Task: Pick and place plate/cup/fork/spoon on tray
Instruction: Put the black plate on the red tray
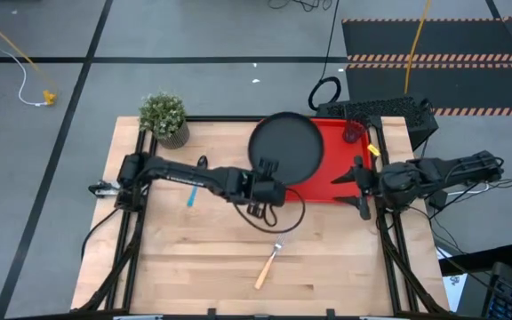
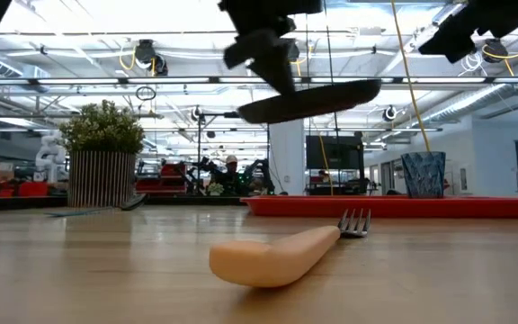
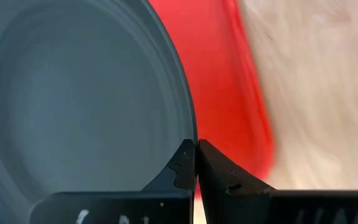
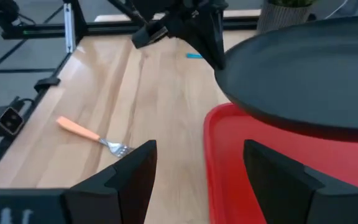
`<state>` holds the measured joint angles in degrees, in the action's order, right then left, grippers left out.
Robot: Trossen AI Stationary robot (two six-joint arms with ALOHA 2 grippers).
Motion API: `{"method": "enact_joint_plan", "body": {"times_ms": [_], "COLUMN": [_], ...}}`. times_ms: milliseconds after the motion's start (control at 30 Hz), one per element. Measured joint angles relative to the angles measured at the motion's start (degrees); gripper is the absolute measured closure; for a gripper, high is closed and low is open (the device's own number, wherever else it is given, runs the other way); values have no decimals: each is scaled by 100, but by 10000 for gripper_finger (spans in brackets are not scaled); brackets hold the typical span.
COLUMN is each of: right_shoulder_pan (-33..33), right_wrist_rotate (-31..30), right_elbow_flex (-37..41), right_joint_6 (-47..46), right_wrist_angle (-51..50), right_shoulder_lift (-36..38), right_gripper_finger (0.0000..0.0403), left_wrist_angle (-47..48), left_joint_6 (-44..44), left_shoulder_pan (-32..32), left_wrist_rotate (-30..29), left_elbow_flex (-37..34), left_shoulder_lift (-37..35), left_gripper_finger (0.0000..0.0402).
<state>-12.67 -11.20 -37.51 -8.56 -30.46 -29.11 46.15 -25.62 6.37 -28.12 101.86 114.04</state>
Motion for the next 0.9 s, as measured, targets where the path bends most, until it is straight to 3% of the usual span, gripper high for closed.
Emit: {"method": "enact_joint_plan", "body": {"times_ms": [300,733,900], "right_shoulder_pan": [0,-55,-55], "right_wrist_rotate": [-80,-74,-73], "right_elbow_flex": [2,6,6], "right_joint_6": [62,309,326], "right_wrist_angle": [-136,286,334], "right_shoulder_lift": [224,221,220], "right_gripper_finger": [172,172,172], "left_wrist_angle": [-645,-2156,-2258], "left_joint_6": [-487,-1051,-997], "left_shoulder_pan": [-345,-522,-618], "left_wrist_rotate": [281,812,917], "left_elbow_flex": [0,2,7], "left_shoulder_lift": [35,871,1034], "left_gripper_finger": [399,399,399]}}
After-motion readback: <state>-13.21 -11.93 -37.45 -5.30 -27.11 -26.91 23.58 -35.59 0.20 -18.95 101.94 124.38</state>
